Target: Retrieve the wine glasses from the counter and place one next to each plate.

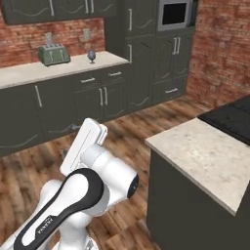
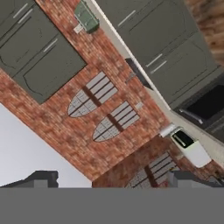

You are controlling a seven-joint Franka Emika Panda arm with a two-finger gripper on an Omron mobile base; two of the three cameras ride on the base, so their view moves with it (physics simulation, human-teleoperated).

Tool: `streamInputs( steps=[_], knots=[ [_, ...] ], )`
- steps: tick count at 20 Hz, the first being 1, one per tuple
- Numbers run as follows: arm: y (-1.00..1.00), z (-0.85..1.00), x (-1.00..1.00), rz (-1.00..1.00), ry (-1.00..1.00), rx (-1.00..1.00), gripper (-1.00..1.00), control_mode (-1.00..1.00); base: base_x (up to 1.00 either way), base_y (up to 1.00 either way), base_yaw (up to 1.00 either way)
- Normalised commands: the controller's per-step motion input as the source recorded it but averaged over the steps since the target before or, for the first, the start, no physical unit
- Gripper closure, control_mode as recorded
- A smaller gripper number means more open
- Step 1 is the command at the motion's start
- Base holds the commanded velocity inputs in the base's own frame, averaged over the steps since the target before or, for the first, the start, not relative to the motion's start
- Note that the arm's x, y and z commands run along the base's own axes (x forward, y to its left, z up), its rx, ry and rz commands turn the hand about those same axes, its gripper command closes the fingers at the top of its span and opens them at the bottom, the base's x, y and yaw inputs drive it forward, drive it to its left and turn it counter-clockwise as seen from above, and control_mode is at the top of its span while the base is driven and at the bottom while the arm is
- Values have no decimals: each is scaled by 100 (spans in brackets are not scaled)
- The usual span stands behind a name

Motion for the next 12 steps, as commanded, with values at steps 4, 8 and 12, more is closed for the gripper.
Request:
streamInputs(
  steps=[4,8,12],
  knots=[
    [0,0,0,0,0,0,-100,100,100,100,-32],
    [0,0,0,0,0,0,-100,100,100,100,-28],
    [0,0,0,0,0,0,-100,100,100,100,-22]
  ],
)
